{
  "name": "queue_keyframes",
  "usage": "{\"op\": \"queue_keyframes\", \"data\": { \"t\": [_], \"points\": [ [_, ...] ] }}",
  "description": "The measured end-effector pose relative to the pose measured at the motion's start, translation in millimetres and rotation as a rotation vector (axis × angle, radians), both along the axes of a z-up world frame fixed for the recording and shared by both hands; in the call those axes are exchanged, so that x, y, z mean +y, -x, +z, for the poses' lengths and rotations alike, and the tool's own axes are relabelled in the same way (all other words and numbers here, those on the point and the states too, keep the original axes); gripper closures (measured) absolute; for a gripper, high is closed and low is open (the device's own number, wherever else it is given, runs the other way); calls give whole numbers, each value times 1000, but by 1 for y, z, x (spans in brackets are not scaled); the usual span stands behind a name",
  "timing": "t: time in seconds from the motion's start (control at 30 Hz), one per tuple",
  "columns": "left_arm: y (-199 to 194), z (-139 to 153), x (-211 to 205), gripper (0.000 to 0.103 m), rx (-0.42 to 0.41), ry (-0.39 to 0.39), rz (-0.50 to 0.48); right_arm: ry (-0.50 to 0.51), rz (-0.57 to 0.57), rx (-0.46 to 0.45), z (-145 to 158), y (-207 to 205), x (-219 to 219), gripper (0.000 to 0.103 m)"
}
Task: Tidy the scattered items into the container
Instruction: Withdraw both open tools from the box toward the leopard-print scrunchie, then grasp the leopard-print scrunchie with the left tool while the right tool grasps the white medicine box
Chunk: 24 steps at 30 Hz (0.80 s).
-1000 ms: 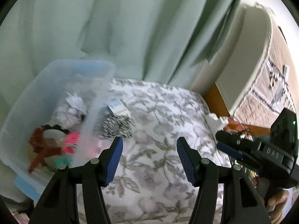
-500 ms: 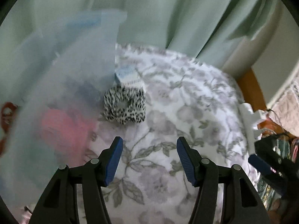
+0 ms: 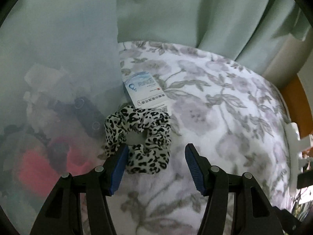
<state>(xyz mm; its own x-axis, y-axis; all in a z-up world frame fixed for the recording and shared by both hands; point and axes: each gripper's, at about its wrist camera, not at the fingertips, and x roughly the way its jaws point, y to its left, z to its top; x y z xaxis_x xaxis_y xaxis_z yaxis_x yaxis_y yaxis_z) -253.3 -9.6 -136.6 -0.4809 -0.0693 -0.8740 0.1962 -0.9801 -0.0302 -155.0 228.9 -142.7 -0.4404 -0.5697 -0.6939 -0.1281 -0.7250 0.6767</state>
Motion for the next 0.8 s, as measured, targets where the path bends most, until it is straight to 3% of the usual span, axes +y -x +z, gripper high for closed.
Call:
{"op": "queue_keyframes", "data": {
  "t": [0.33, 0.5, 0.8],
  "points": [
    [14, -19, 4, 42, 9, 71, -1, -11, 9, -29, -8, 3, -3, 46],
    [7, -23, -3, 70, 36, 88, 26, -20, 7, -29, -6, 4, -3, 46],
    [-18, -24, 4, 75, 47, 52, 10, -48, 21, -26, -3, 10, -10, 46]
  ]
}}
